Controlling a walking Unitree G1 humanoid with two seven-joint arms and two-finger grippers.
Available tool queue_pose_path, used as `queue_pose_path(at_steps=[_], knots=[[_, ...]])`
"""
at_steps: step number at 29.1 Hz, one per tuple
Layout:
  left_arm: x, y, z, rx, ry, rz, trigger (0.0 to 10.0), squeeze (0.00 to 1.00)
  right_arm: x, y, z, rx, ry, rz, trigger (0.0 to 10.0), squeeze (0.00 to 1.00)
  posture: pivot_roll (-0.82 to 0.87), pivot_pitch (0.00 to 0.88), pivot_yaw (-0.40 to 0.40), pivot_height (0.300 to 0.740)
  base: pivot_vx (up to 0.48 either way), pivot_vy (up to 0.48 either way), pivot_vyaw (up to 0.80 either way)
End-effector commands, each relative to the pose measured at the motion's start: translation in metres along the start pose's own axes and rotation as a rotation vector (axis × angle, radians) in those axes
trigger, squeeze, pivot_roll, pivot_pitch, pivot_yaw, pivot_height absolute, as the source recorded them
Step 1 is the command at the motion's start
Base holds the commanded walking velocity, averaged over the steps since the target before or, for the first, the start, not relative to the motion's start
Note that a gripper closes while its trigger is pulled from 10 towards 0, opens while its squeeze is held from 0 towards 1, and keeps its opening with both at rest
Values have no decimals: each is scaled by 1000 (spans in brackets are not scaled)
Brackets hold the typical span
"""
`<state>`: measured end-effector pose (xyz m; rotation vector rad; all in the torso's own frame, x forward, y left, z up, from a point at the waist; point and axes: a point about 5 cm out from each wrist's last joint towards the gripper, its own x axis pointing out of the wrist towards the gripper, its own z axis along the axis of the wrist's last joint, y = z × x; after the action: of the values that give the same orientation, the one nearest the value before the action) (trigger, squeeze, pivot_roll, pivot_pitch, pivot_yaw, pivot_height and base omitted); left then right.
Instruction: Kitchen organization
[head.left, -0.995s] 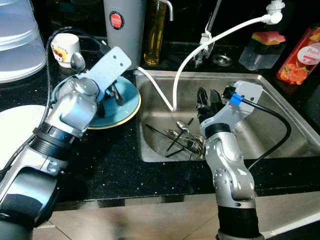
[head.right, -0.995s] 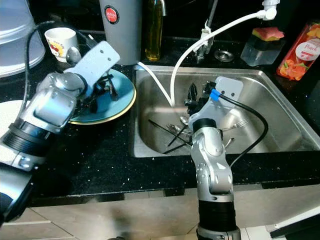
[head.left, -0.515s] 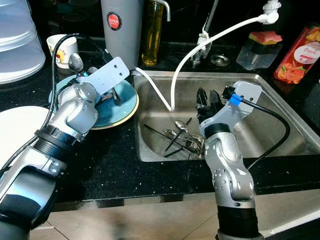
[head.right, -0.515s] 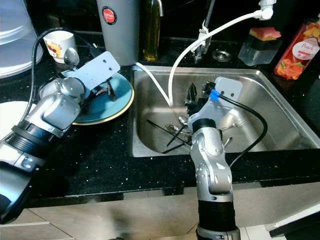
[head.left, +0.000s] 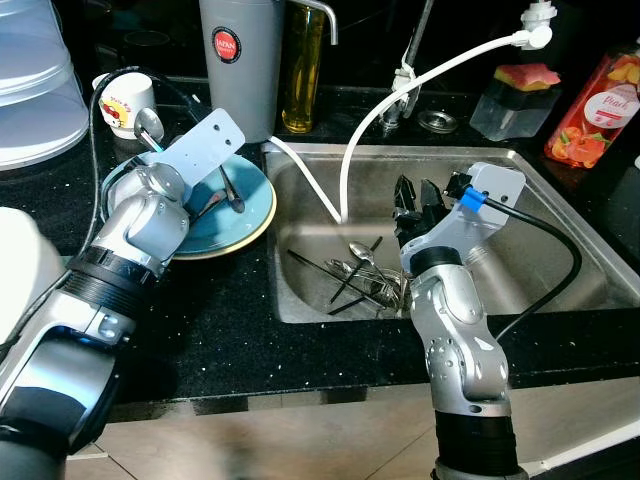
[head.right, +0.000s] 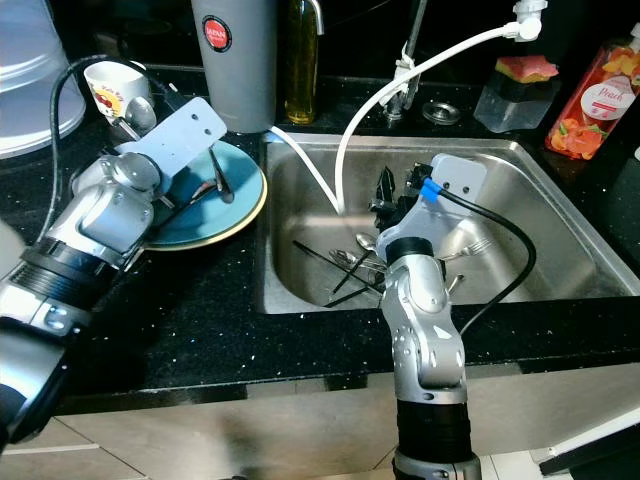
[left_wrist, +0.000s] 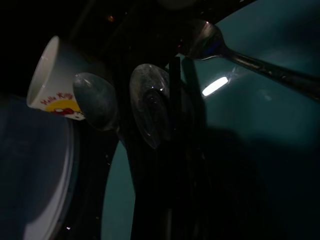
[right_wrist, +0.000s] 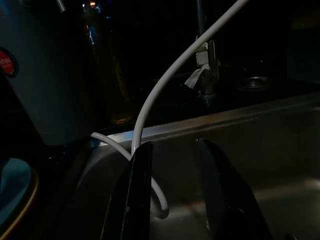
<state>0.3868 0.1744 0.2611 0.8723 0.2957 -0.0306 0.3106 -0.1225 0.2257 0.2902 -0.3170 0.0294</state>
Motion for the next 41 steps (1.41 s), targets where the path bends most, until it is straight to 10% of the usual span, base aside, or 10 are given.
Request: queue_pose_path(at_steps=[1, 2, 12, 14, 16, 27, 29, 39, 40, 41], knots=[[3, -13, -1, -23, -17, -33, 5176, 0, 1, 0, -2, 3, 8, 1, 10000, 0, 259, 59, -85, 740, 0, 0, 0], [2, -9, 9, -26, -80, 9, 10000, 0, 1, 0, -2, 4, 8, 2, 10000, 0, 260, 59, -87, 740, 0, 0, 0], [-42, -7, 87, -215, -639, 44, 10000, 0, 1, 1, -2, 4, 9, 3, 10000, 0, 253, 59, -88, 740, 0, 0, 0], [-46, -10, 92, -257, -666, 2, 10000, 0, 1, 0, -2, 4, 8, 2, 10000, 0, 254, 59, -88, 740, 0, 0, 0], [-50, -14, 103, -512, -689, -137, 10000, 0, 1, 0, -2, 4, 9, 2, 10000, 0, 253, 59, -90, 740, 0, 0, 0], [-47, -30, 133, -965, -734, -468, 10000, 0, 2, 2, -1, 5, 4, 7, 10000, 0, 246, 53, -90, 740, 0, 0, 0], [-45, -39, 132, -975, -711, -515, 10000, 1000, 2, 2, -1, 4, 2, 6, 10000, 0, 246, 53, -90, 740, 0, 0, 0], [-45, -50, 126, -1094, -688, -673, 10000, 882, 2, 1, -1, 4, 2, 2, 10000, 0, 243, 56, -88, 740, 0, 0, 0], [-45, -45, 125, -1093, -701, -650, 10000, 0, 1, 1, -1, 5, 2, 3, 10000, 0, 246, 58, -89, 740, 0, 0, 0], [-45, -45, 125, -1093, -701, -650, 10000, 0, 1, 1, -1, 5, 2, 3, 10000, 0, 246, 58, -89, 740, 0, 0, 0]])
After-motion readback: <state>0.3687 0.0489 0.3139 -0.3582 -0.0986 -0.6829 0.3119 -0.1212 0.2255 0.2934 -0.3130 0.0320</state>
